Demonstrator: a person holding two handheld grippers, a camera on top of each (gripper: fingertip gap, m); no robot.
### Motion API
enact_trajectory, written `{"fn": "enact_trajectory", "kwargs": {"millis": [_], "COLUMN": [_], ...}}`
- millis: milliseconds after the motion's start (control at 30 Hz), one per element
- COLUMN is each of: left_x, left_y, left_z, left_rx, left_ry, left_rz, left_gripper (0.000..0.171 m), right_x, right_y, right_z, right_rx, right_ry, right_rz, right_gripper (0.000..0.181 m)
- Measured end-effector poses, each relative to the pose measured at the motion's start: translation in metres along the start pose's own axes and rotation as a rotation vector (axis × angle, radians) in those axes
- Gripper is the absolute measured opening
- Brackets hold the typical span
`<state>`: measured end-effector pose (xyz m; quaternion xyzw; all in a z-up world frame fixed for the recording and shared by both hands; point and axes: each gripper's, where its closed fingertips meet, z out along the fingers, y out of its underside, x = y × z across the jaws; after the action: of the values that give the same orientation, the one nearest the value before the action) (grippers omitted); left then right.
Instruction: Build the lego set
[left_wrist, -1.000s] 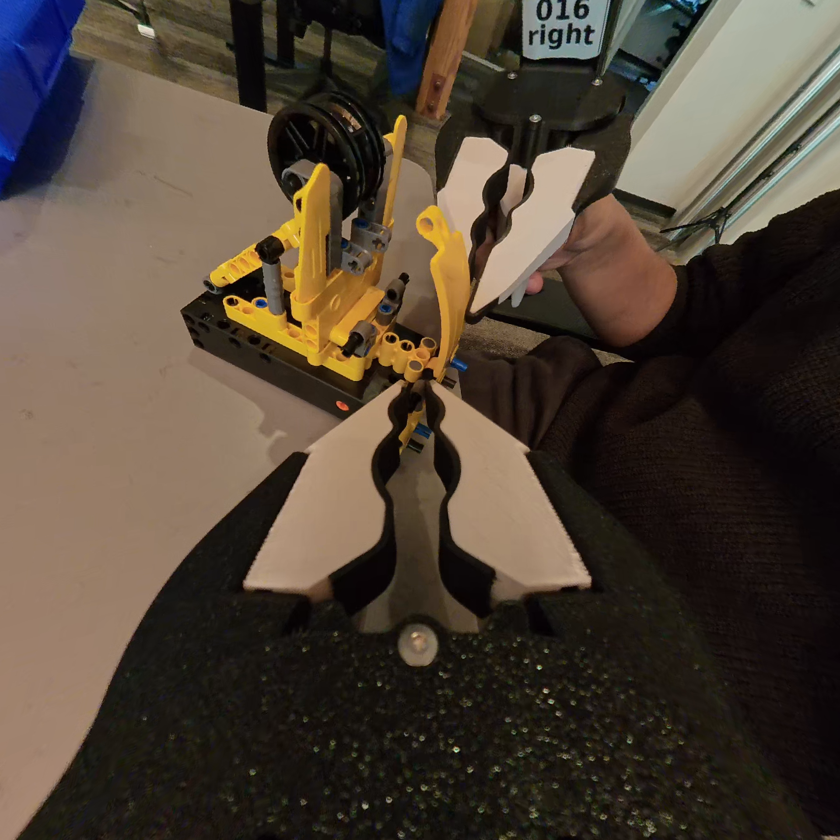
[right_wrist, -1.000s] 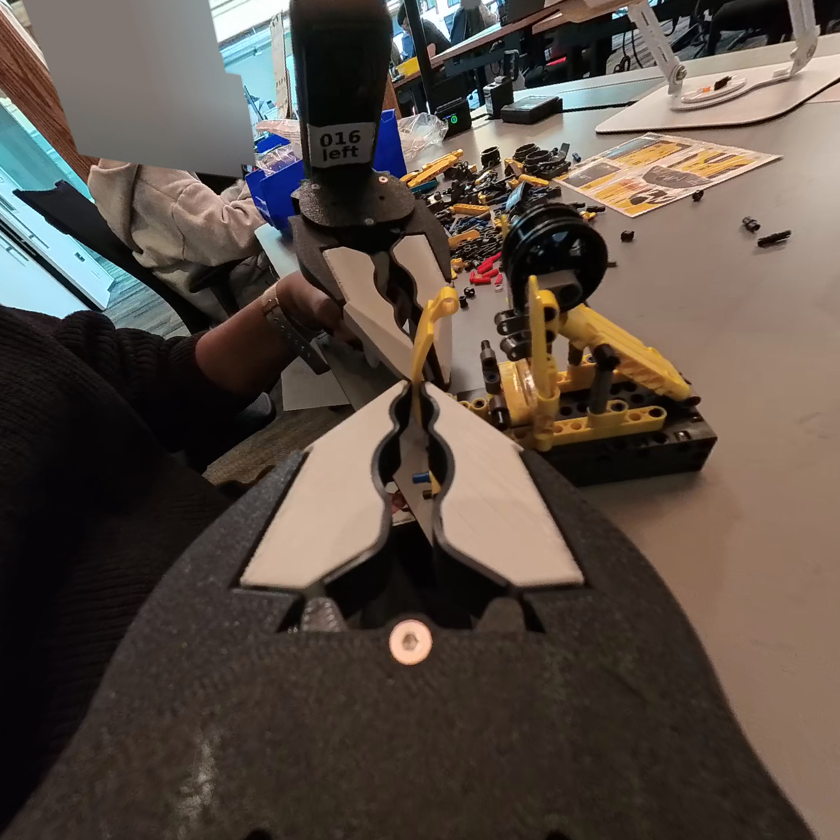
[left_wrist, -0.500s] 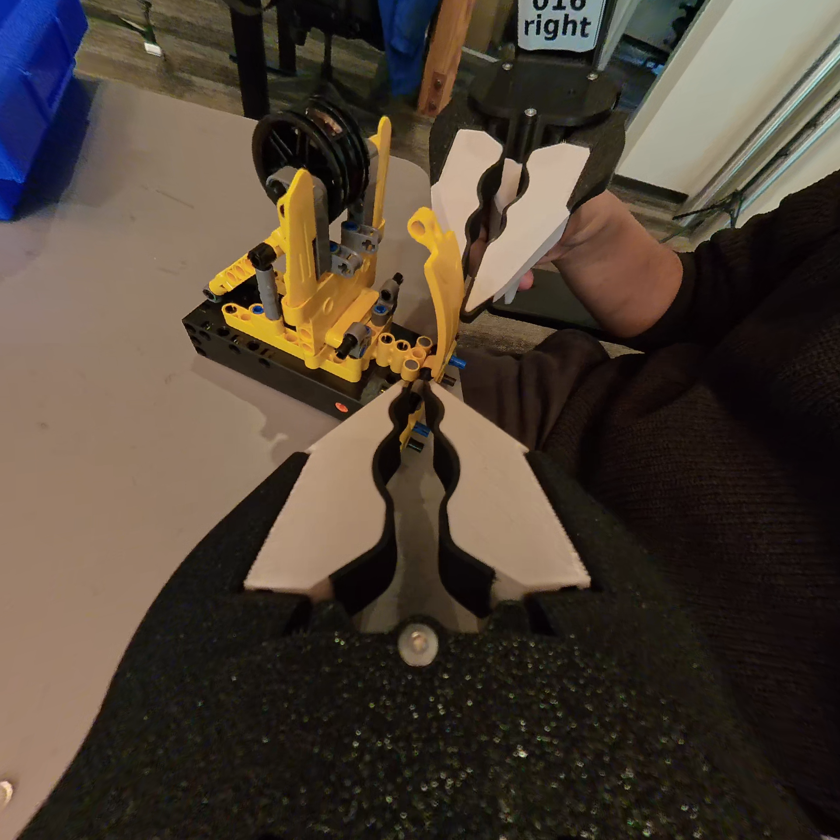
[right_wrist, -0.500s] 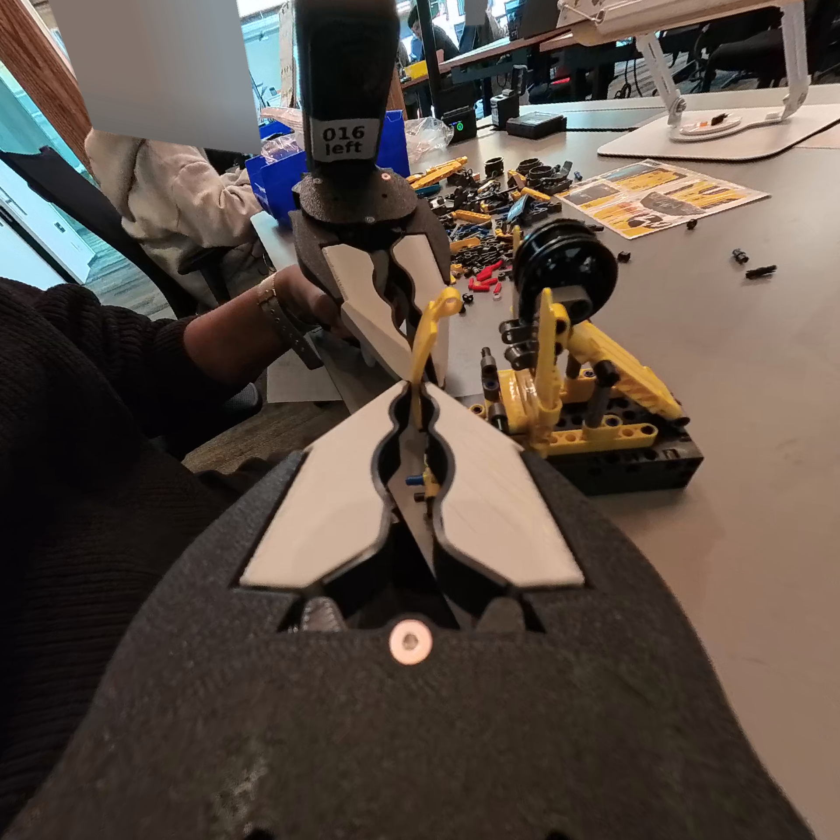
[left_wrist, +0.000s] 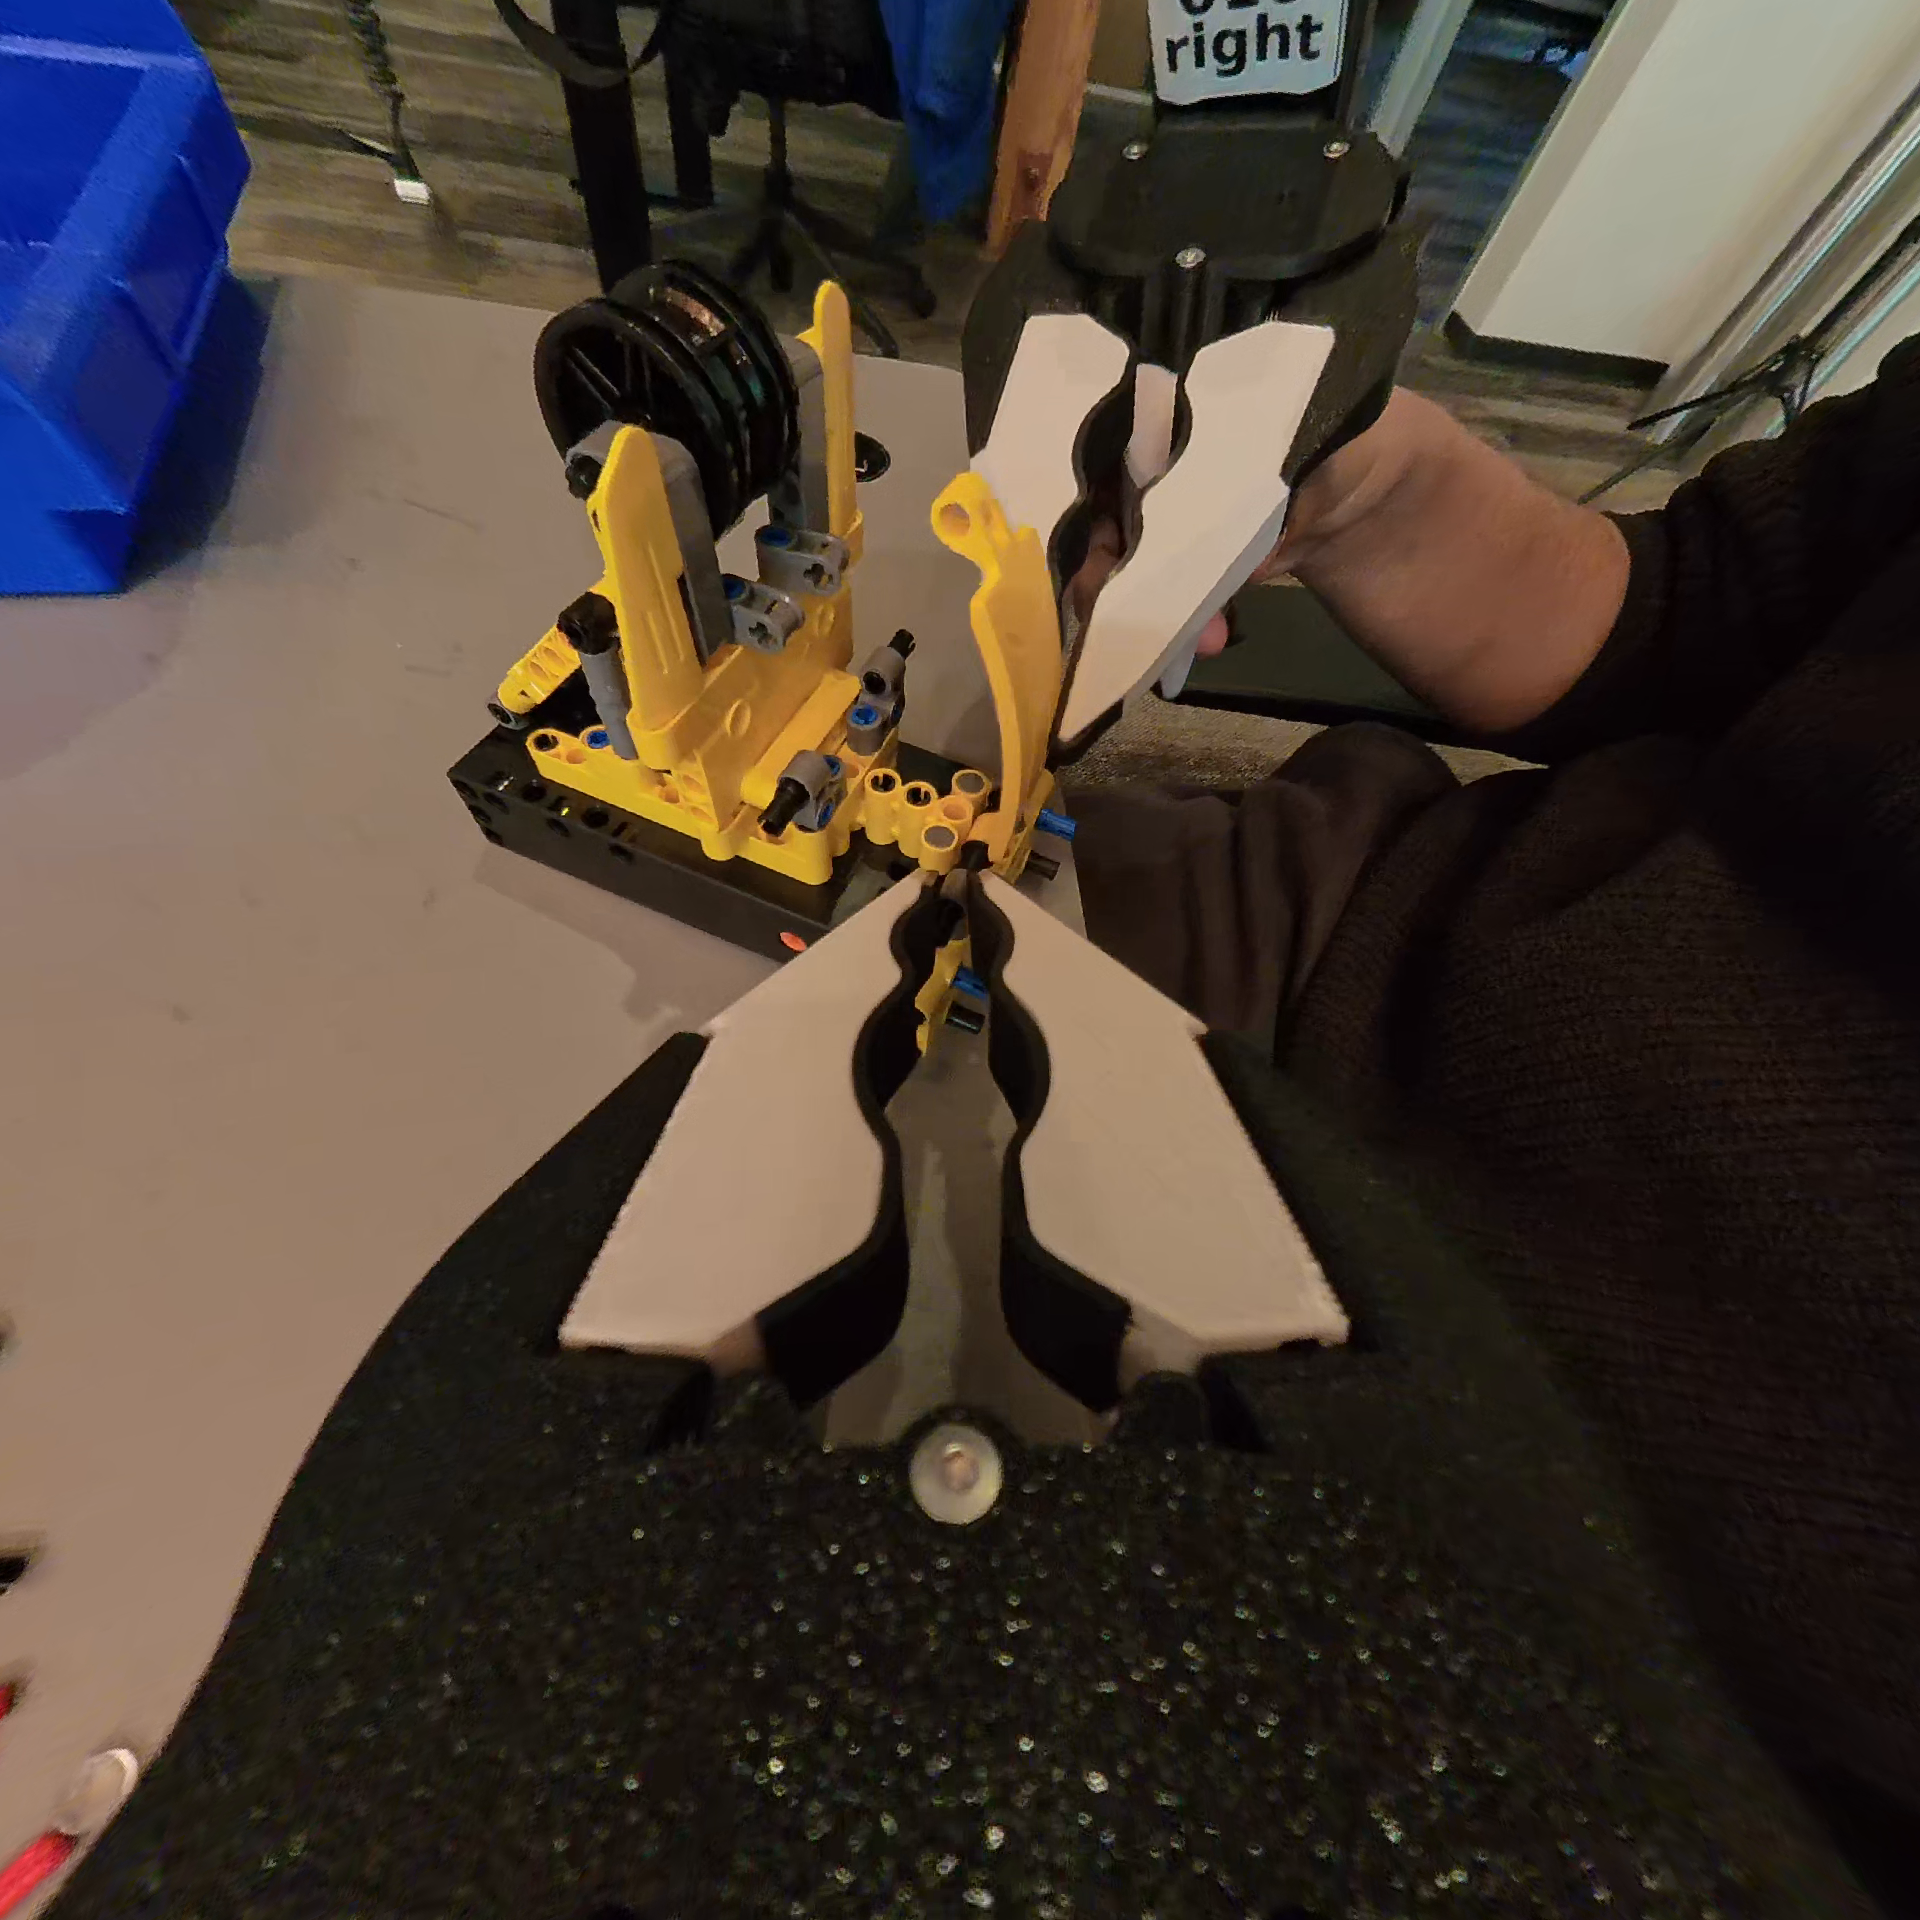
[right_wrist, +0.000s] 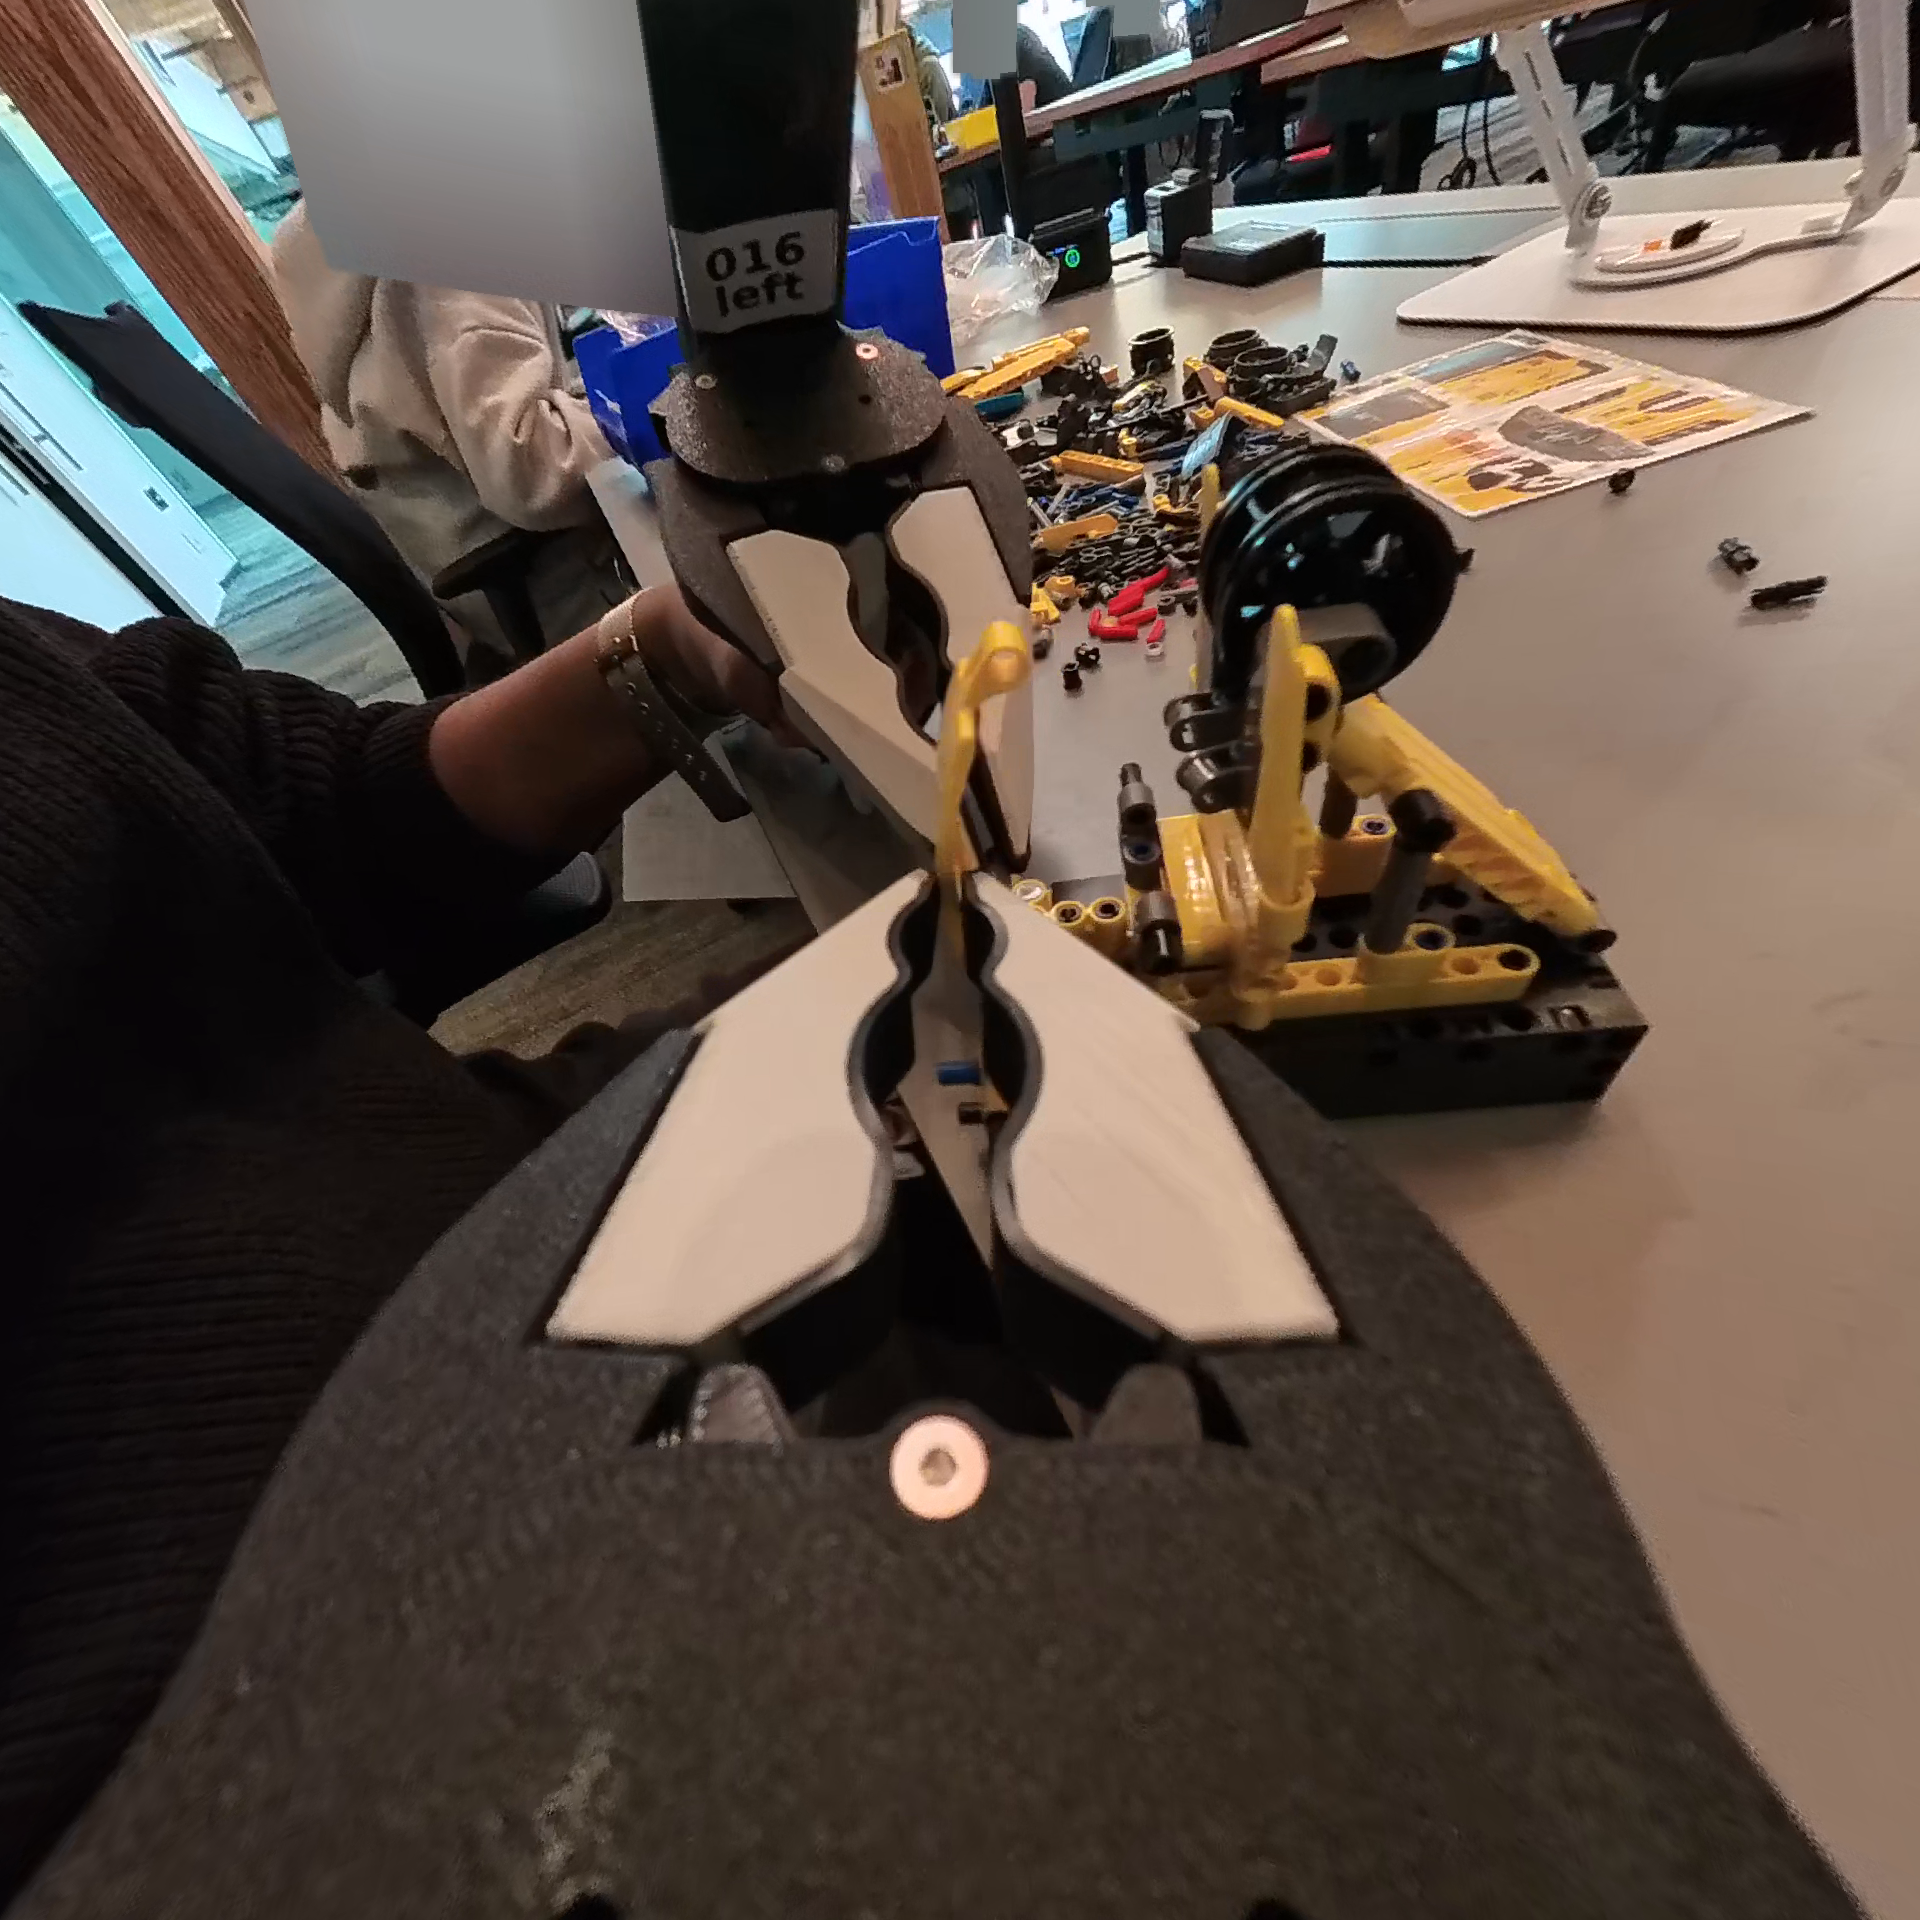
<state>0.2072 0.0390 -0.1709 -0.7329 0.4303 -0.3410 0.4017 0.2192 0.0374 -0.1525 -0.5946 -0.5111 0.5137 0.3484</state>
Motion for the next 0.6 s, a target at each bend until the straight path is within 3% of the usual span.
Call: {"fn": "enact_trajectory", "kwargs": {"millis": [200, 600], "left_x": [0.0, 0.001], "left_y": [0.0, 0.0], "left_z": [0.0, 0.0], "left_rx": [0.0, 0.001], "left_ry": [0.001, 0.008], "left_rz": [0.004, 0.0], "left_gripper": [0.004, 0.003], "right_x": [-0.002, 0.006], "right_y": [-0.004, 0.018], "right_z": [-0.015, -0.009], "right_rx": [0.02, -0.164], "right_ry": [0.009, 0.153], "right_rz": [-0.02, -0.199], "right_gripper": [0.018, 0.016]}}
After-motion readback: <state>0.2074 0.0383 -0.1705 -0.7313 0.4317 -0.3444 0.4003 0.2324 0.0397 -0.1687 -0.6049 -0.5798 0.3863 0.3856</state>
